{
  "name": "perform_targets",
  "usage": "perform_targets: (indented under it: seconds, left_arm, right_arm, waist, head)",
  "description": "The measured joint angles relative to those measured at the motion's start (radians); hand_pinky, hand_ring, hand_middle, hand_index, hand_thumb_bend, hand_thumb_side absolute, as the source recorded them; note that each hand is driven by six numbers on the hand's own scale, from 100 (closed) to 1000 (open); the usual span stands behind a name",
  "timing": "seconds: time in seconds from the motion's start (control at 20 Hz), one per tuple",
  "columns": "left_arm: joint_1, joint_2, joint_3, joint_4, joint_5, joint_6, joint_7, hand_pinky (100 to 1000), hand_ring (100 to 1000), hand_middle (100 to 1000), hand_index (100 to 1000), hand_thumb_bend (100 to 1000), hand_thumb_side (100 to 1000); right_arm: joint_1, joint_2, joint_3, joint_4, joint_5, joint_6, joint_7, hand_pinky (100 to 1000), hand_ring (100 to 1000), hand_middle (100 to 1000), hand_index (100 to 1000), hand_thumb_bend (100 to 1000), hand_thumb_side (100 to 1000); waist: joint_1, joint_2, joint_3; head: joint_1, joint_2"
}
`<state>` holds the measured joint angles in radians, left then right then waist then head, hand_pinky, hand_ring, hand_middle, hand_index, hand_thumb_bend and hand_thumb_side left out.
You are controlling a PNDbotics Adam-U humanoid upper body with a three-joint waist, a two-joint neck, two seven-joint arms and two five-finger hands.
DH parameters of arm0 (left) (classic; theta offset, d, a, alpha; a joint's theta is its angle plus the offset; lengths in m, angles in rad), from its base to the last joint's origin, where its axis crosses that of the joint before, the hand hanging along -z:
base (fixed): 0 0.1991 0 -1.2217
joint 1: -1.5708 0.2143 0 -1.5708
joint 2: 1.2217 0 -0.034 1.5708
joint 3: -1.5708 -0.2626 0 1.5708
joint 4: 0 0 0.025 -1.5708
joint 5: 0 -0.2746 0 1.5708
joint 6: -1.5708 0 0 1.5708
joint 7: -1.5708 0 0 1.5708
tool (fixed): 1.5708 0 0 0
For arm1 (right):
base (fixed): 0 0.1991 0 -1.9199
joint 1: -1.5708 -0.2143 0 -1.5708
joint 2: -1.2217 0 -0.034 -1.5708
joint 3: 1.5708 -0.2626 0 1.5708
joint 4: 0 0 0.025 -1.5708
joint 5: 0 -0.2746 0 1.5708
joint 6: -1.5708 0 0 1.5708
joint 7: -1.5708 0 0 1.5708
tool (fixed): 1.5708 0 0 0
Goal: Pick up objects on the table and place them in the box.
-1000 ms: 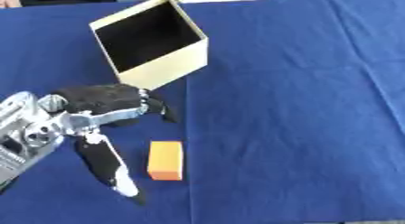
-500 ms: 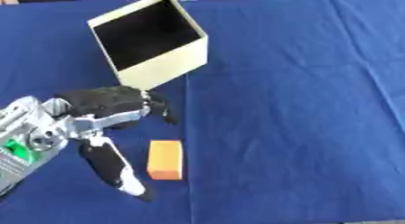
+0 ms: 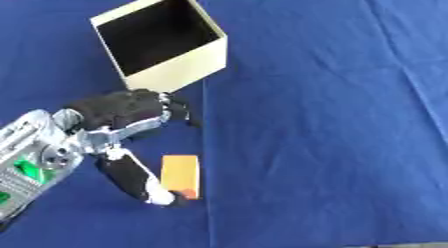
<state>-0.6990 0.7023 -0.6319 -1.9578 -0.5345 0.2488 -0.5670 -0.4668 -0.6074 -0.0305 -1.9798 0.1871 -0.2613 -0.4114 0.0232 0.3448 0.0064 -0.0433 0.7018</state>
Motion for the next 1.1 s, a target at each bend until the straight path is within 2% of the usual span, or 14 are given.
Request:
perform_targets:
  seconds: [0.2, 0.45, 0.7, 1.0, 1.1]
  left_arm:
    - [0.003, -0.014, -0.011, 0.044, -0.020, -0.016, 0.009, 689, 763, 717, 835, 684, 362]
    - [0.003, -0.018, -0.018, 0.069, -0.030, -0.041, 0.004, 627, 617, 635, 808, 662, 356]
    - [0.012, -0.021, -0.032, 0.083, -0.065, -0.070, 0.003, 578, 565, 562, 780, 662, 361]
    - [0.015, -0.020, -0.035, 0.071, -0.083, -0.092, 0.008, 560, 549, 544, 772, 601, 376]
    - [0.016, -0.019, -0.031, 0.058, -0.082, -0.090, 0.009, 524, 523, 507, 752, 580, 379]
  right_arm:
    - [0.000, 0.004, 0.000, 0.000, -0.001, 0.000, 0.000, 808, 776, 625, 748, 100, 819]
    - [0.000, 0.004, 0.000, 0.000, -0.003, 0.000, 0.000, 808, 776, 625, 748, 100, 819]
    - [0.000, 0.005, 0.000, 0.000, -0.004, 0.000, 0.000, 808, 776, 625, 748, 100, 819]
    - [0.000, 0.005, 0.000, 0.000, -0.004, 0.000, 0.000, 808, 776, 624, 748, 100, 819]
    - [0.001, 0.005, 0.000, 0.000, -0.004, 0.000, 0.000, 809, 776, 625, 748, 100, 819]
  waist:
    - [0.000, 0.003, -0.003]
    - [0.000, 0.004, -0.005]
    - [0.000, 0.004, -0.005]
    - [0.000, 0.004, -0.005]
    - [0.000, 0.004, -0.003]
  head:
    - [0.000, -0.001]
    - [0.001, -0.001]
    - [0.001, -0.001]
    - [0.001, -0.002]
    - [0.001, -0.002]
